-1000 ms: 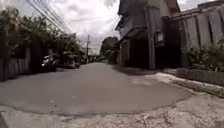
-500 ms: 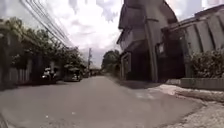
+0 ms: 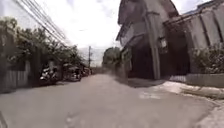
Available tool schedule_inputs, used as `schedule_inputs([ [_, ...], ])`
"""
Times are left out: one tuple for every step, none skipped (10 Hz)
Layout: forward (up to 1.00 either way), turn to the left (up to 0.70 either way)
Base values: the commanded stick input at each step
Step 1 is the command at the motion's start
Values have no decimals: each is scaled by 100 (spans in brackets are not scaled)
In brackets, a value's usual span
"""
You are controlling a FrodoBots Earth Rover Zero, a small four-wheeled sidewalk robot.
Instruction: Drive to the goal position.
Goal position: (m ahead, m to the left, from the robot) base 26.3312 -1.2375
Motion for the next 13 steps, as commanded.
schedule_inputs([
  [50,0],
  [50,0],
  [50,0],
  [50,0],
  [50,0],
  [50,0],
  [50,0],
  [50,0],
  [50,0],
  [50,0],
  [50,0],
  [50,0],
  [50,0],
])
